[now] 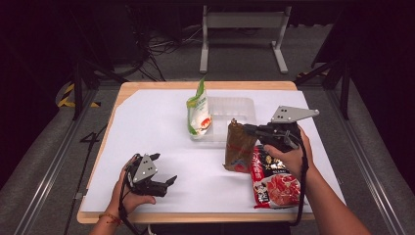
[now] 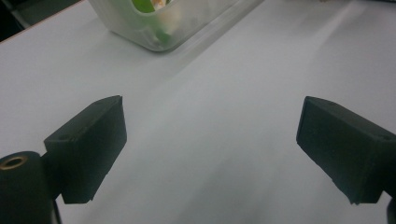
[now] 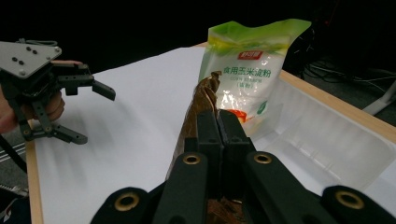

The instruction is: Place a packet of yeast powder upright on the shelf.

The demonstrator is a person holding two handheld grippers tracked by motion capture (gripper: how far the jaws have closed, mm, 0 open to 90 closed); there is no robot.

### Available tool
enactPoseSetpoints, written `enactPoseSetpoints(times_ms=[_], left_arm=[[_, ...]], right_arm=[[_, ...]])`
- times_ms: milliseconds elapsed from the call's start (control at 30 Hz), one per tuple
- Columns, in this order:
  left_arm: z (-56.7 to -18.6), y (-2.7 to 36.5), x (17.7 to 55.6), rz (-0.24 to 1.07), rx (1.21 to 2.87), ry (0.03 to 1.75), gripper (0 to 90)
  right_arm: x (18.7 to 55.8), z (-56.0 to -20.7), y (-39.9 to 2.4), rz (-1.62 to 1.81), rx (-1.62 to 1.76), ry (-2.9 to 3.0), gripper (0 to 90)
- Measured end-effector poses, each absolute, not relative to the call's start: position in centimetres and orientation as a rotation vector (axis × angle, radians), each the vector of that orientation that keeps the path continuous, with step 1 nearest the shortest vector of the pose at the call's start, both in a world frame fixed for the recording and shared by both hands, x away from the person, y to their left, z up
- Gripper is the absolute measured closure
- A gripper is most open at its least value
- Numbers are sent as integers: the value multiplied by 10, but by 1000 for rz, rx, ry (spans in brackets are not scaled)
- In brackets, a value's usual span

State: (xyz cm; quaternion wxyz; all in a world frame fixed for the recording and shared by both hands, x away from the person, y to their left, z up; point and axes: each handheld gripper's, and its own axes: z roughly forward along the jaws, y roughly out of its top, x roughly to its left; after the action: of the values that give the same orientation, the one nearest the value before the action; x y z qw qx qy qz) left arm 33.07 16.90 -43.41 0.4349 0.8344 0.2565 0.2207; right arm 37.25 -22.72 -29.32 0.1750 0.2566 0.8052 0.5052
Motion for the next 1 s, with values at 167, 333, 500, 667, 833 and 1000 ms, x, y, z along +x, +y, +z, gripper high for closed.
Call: enactPoseSetpoints(times_ms=[167, 333, 500, 667, 833, 1000], left_arm=[[-434, 169, 330, 553, 2073, 637, 92], [-434, 170, 331, 551, 2071, 641, 92], [-434, 170, 331, 548, 2068, 642, 92], [-433, 171, 331, 551, 2064, 635, 92], [-433, 172, 330, 547, 2062, 633, 92], [-433, 172, 331, 540, 2064, 626, 92]], right_arm=[[376, -284, -224, 1445, 738, 2238, 892], [381, -274, -222, 1466, 763, 2191, 892], [388, -267, -218, 1463, 779, 2147, 892], [397, -261, -210, 1447, 812, 2102, 893], [406, -257, -202, 1412, 848, 2064, 893], [419, -257, -194, 1385, 886, 2032, 893]])
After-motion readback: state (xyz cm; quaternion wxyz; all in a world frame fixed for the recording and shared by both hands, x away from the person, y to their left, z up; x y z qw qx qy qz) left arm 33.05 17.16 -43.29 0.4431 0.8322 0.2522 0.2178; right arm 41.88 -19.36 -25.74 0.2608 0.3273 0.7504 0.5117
